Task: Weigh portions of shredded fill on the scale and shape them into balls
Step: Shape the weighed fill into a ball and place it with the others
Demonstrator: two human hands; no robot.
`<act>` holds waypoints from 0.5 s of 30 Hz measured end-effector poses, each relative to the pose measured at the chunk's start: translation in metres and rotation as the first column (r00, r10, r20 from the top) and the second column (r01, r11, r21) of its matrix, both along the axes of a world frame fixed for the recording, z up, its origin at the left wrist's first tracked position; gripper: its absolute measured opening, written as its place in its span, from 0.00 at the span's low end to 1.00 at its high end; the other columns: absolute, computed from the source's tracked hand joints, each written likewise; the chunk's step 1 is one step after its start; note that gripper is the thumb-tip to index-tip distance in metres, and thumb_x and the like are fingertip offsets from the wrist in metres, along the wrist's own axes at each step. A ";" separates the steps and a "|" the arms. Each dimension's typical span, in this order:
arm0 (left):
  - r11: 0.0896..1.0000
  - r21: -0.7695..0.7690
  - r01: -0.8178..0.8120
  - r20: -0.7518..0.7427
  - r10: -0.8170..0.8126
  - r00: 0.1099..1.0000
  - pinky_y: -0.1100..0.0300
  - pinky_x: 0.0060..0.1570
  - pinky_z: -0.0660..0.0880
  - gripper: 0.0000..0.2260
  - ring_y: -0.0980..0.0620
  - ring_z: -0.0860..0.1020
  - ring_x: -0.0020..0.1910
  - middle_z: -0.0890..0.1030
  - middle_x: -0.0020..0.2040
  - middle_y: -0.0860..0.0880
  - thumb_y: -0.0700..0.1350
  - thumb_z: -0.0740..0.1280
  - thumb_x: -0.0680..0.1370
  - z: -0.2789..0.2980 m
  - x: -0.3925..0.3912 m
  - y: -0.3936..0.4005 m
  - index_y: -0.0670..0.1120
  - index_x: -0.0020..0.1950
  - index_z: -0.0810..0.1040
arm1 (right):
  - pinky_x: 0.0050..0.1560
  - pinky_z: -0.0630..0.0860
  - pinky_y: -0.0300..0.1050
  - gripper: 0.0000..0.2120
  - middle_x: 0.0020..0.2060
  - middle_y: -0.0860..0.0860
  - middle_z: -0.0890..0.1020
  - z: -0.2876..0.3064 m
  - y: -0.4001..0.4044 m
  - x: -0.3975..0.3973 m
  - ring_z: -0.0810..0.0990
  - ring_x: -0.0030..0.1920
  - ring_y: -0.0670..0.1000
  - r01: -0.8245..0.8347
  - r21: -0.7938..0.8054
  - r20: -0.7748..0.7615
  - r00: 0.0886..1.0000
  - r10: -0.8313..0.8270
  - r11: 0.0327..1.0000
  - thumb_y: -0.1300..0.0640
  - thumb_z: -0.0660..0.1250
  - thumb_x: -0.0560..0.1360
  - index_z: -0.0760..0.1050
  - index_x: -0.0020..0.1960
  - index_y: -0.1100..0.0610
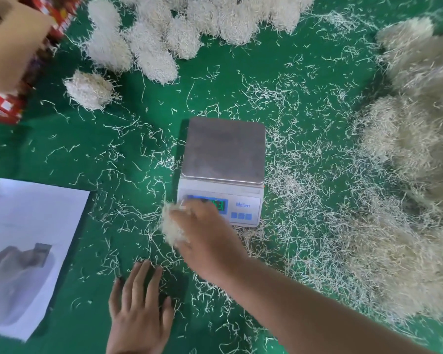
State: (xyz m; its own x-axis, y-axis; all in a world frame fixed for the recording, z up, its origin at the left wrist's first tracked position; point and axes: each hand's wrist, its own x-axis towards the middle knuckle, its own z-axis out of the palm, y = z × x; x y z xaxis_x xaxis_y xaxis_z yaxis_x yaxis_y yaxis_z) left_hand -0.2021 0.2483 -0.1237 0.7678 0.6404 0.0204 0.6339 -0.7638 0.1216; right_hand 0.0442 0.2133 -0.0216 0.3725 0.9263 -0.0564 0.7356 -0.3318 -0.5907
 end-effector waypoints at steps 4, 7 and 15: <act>1.000 0.006 -0.022 0.015 0.022 1.000 0.28 0.71 0.63 0.25 0.33 0.73 0.70 0.75 0.69 0.35 0.59 0.53 0.82 -0.003 -0.001 -0.002 0.41 0.66 0.74 | 0.58 0.83 0.53 0.25 0.65 0.51 0.77 0.002 -0.009 -0.027 0.77 0.63 0.52 -0.176 0.020 -0.049 0.983 0.177 0.984 0.52 0.73 0.78 0.71 0.73 0.48; 1.000 -0.017 -0.014 0.009 0.014 1.000 0.32 0.76 0.59 0.28 0.37 0.70 0.76 0.71 0.76 0.40 0.57 0.61 0.77 -0.001 0.000 0.000 0.43 0.72 0.74 | 0.60 0.83 0.52 0.26 0.72 0.48 0.73 0.005 -0.002 -0.013 0.77 0.67 0.49 0.206 0.057 -0.087 0.976 -0.201 0.977 0.47 0.68 0.79 0.68 0.76 0.43; 1.000 0.009 0.011 0.030 -0.011 0.999 0.31 0.75 0.61 0.29 0.39 0.69 0.77 0.71 0.78 0.41 0.56 0.63 0.75 -0.001 0.000 0.001 0.43 0.73 0.75 | 0.52 0.81 0.44 0.27 0.70 0.46 0.72 0.005 0.027 0.003 0.82 0.48 0.47 0.490 0.024 -0.090 0.869 -0.486 0.871 0.37 0.63 0.81 0.70 0.77 0.45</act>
State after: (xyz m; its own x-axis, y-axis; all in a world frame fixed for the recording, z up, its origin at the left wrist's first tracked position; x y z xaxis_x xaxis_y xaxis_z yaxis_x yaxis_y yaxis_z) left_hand -0.2025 0.2489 -0.1245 0.7737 0.6317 0.0494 0.6216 -0.7718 0.1339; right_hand 0.0474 0.2404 -0.0162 0.7739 0.6297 -0.0670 0.4376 -0.6083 -0.6622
